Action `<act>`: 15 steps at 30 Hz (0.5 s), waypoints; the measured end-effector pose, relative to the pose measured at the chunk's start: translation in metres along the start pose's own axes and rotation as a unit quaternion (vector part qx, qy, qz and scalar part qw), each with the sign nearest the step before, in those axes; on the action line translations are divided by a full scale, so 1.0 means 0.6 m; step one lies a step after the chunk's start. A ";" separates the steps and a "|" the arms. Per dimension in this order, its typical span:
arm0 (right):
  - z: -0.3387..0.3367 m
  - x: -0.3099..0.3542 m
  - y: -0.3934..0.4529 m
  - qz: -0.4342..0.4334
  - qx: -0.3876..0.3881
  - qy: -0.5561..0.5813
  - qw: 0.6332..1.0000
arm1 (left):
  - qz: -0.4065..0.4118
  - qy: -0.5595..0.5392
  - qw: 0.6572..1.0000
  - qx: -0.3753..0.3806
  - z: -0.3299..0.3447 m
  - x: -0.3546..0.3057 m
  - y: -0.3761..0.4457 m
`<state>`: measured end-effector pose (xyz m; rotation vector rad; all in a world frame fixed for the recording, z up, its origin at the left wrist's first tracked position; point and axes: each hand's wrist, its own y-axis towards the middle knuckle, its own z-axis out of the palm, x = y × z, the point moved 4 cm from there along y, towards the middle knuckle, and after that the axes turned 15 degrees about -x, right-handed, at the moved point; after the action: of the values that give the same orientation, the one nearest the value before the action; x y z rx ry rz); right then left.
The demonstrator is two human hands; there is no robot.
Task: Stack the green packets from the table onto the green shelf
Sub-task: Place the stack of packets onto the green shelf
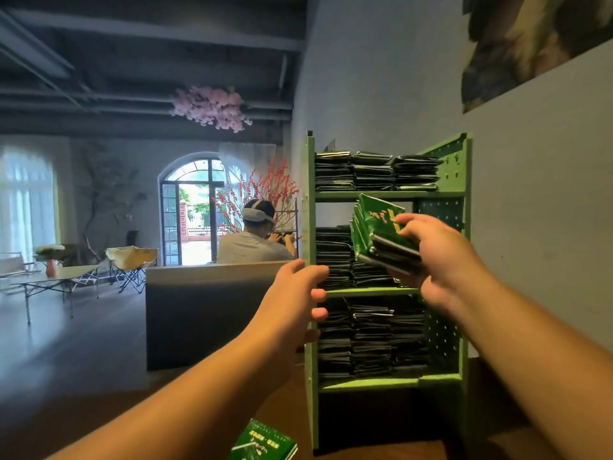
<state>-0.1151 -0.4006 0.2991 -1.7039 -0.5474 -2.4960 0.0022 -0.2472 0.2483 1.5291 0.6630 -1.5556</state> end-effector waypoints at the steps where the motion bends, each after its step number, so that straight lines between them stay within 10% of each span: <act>1: 0.007 0.008 0.014 -0.001 -0.005 -0.014 1.000 | 0.005 0.006 1.000 -0.009 -0.007 0.001 0.006; 15: 0.063 0.030 0.059 -0.020 -0.013 -0.132 0.991 | -0.013 0.026 0.999 -0.045 -0.064 0.019 0.024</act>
<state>-0.0795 -0.4189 0.3368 -2.0694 -0.5745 -2.3270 0.0362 -0.2248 0.2351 1.5039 0.7753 -1.4900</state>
